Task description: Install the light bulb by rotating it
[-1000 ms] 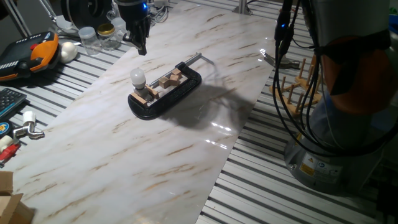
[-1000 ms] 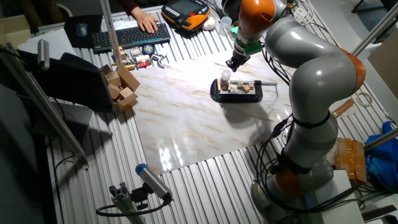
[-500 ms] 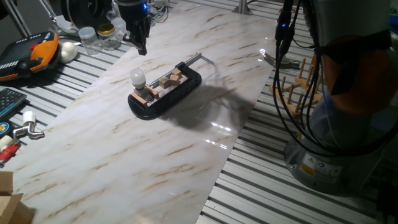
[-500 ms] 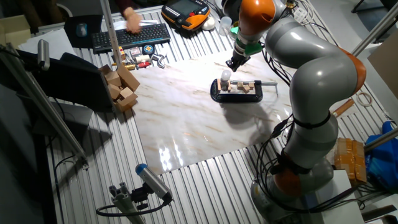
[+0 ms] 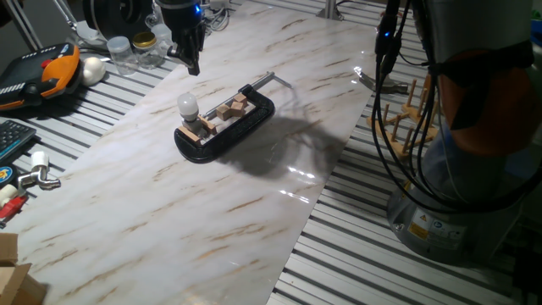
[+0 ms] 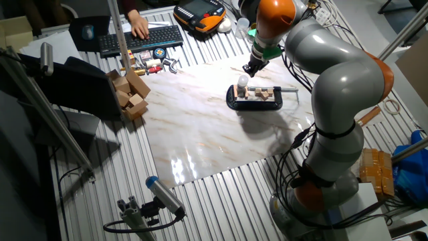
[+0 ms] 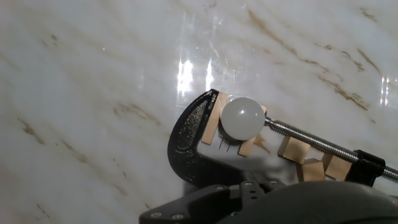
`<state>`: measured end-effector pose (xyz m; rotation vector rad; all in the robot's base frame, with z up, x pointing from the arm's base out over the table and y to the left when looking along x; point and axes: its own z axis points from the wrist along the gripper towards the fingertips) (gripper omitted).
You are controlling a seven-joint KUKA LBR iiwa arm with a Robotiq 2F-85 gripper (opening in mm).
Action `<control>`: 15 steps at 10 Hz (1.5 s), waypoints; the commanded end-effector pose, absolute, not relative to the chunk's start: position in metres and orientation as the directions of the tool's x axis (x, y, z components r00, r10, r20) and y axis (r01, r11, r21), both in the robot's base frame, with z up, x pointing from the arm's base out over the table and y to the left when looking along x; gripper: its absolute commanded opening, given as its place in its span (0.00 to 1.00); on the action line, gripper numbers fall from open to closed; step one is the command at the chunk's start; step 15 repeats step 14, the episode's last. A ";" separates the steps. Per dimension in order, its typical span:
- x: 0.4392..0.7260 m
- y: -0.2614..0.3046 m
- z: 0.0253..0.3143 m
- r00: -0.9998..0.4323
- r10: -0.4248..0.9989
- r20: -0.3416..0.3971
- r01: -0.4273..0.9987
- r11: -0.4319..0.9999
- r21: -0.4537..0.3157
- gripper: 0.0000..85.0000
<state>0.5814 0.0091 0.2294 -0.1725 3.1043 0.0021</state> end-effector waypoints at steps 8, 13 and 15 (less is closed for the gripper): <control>0.584 0.007 0.229 -0.994 -0.103 -0.032 -0.103 0.995 -0.006 0.00; 0.584 0.005 0.233 -0.996 -0.091 -0.016 -0.091 0.996 -0.003 0.00; 0.581 0.009 0.233 -0.996 -0.088 -0.020 -0.088 0.996 -0.008 0.00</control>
